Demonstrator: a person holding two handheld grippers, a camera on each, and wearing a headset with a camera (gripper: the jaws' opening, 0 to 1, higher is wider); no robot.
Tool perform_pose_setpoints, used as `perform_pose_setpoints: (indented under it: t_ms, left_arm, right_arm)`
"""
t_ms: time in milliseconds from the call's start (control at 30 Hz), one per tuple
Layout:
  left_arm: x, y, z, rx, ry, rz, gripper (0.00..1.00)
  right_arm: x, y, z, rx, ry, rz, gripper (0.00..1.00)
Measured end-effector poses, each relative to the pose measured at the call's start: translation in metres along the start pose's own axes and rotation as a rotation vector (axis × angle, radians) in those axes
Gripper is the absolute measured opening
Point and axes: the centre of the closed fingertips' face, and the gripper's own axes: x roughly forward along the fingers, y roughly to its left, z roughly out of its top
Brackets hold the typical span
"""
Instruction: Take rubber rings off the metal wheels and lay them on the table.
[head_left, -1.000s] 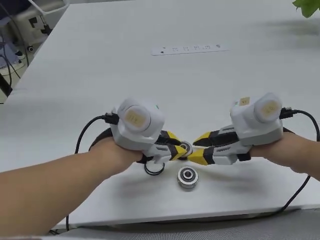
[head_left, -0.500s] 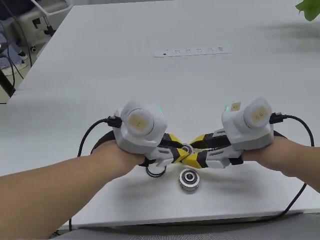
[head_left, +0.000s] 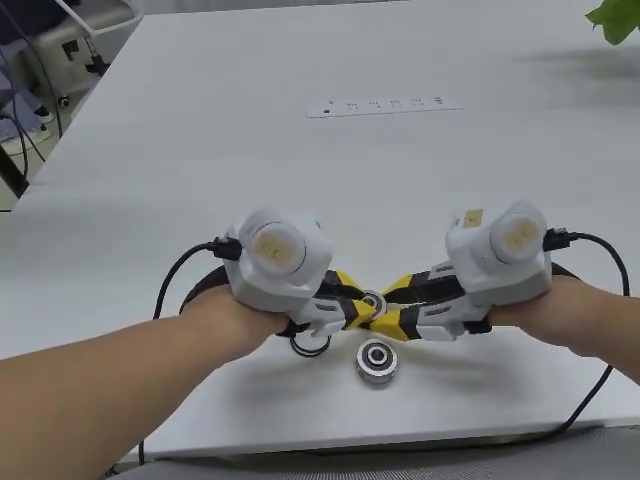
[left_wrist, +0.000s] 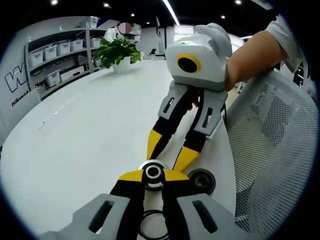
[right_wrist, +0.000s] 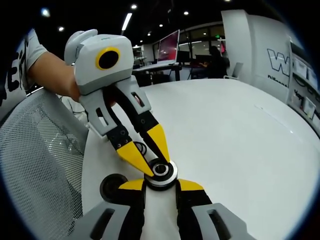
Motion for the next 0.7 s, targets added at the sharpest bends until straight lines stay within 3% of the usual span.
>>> perform_pose_setpoints:
  t_ms: [200, 400, 500, 700]
  left_arm:
    - [0.0, -0.0003, 0.0, -0.004, -0.002, 0.004, 0.07]
    - [0.0, 0.0002, -0.0003, -0.009, -0.003, 0.006, 0.07]
    - [-0.0003, 0.0004, -0.0006, -0.011, -0.003, 0.007, 0.07]
    - [-0.0005, 0.0009, -0.0008, -0.01, -0.002, 0.011, 0.07]
  right_arm:
    - [-0.0034, -0.0025, -0.0051, -0.005, 0.018, -0.006, 0.11]
    - [-0.0038, -0.002, -0.0052, 0.003, 0.021, -0.008, 0.1]
    - [-0.005, -0.0033, -0.0062, 0.015, 0.022, -0.014, 0.03]
    - [-0.005, -0.0037, -0.0059, 0.009, 0.027, -0.019, 0.01]
